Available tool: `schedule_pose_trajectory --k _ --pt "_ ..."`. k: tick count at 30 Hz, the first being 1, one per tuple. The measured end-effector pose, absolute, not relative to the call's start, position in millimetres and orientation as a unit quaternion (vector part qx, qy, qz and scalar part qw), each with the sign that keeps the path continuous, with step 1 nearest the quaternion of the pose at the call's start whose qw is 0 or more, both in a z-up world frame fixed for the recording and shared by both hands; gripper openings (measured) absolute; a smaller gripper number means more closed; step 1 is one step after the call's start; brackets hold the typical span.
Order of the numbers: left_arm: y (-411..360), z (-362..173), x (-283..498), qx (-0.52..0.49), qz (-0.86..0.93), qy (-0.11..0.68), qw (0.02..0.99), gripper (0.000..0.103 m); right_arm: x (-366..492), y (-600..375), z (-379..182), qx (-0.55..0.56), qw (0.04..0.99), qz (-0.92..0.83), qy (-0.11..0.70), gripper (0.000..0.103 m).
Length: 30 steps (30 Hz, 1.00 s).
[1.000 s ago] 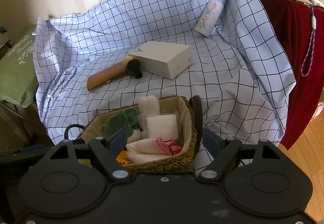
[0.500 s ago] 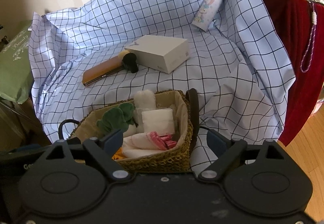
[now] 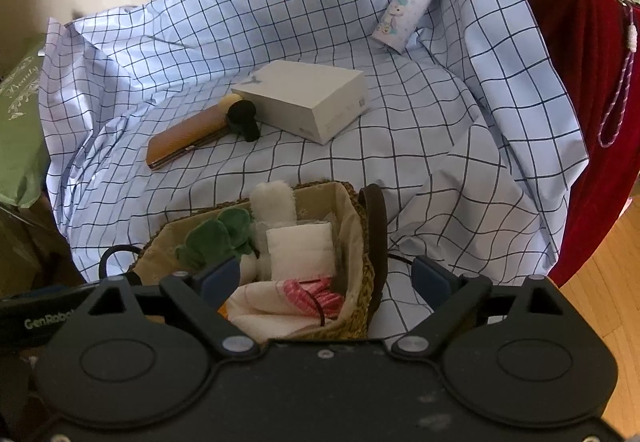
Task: Organize soft objects
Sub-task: 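Withdraw both open tools from the basket toward the items on the sheet, then grasp the black round-headed cylinder with the left gripper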
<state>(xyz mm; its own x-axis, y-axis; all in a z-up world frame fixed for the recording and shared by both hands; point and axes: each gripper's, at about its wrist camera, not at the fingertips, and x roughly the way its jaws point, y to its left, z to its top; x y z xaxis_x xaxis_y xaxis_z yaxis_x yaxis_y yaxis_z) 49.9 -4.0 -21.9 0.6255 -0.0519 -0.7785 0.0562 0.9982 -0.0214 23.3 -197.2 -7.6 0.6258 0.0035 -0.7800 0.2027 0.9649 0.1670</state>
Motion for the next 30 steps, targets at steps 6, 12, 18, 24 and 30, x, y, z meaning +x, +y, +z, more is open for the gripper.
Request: schedule_pose_trajectory --k 6,12,18,24,30 --pt "-5 -20 64 0.003 -0.038 0.441 0.897 0.093 39 -198 -8 0.116 0.888 -0.057 0.442 0.094" --pt "-4 -18 82 0.011 -0.032 0.438 0.899 0.093 59 -195 -3 0.094 0.894 -0.062 0.433 0.095" --pt "2 -23 107 0.012 -0.020 0.441 0.897 0.093 91 -188 -1 0.060 0.905 -0.067 0.415 0.095" --pt "9 -30 134 0.009 -0.011 0.446 0.895 0.093 129 -174 -5 0.011 0.920 -0.063 0.387 0.094" --pt "18 -36 159 0.004 -0.001 0.448 0.894 0.093 163 -163 -9 0.005 0.934 -0.023 0.356 0.080"
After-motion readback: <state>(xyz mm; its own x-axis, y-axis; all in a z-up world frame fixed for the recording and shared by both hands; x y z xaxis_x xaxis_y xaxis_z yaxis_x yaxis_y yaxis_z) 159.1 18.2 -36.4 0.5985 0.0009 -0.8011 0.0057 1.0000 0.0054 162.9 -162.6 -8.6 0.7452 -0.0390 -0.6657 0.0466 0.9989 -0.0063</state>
